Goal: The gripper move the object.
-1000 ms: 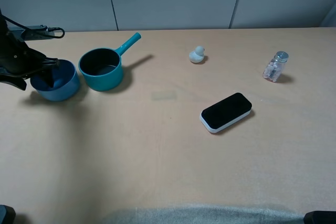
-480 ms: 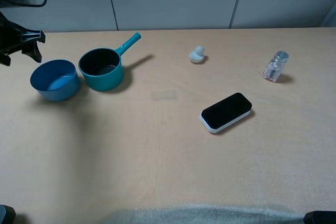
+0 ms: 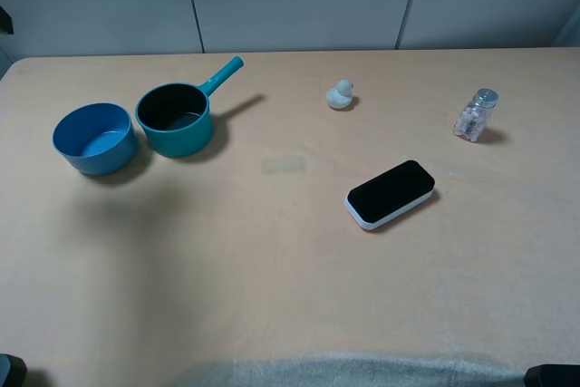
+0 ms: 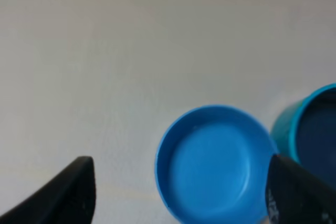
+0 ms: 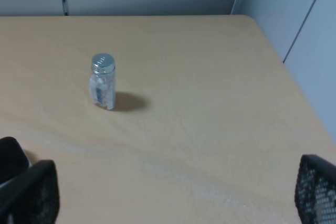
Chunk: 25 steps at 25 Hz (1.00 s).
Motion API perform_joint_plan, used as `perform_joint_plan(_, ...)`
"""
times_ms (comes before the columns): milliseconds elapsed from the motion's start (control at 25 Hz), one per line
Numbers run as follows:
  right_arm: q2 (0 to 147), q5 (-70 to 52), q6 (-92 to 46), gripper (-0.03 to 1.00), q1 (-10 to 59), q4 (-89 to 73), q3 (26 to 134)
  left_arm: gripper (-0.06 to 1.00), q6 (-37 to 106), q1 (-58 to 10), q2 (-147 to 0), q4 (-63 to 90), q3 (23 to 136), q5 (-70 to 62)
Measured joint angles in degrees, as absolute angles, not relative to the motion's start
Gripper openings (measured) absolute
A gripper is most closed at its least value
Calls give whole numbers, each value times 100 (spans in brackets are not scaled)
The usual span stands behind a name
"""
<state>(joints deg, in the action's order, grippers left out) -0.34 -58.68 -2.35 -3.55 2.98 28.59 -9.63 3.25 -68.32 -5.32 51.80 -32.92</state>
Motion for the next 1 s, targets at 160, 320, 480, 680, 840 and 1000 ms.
perform_joint_plan(160,-34,-5868,-235,68,-355,298,2859,74,-822,325,-5731,-532,4946,-3834)
perform_joint_plan(320,-34,-5868,-235,68,-355,298,2859,74,-531,325,-4473,-516,4677,-4471)
perform_joint_plan(480,-34,-5868,-235,68,-355,298,2859,74,-278,325,-3455,-516,4506,-4974)
perform_joint_plan(680,-34,-5868,-235,68,-355,298,2859,74,-52,223,-1983,-514,4375,-5784)
perform_joint_plan(840,-34,-5868,-235,68,-355,298,2859,74,0,213,-1485,-514,4352,-6124)
perform_joint_plan(1000,-34,-5868,-235,68,-355,298,2859,74,0,213,-1053,-509,4165,-6340)
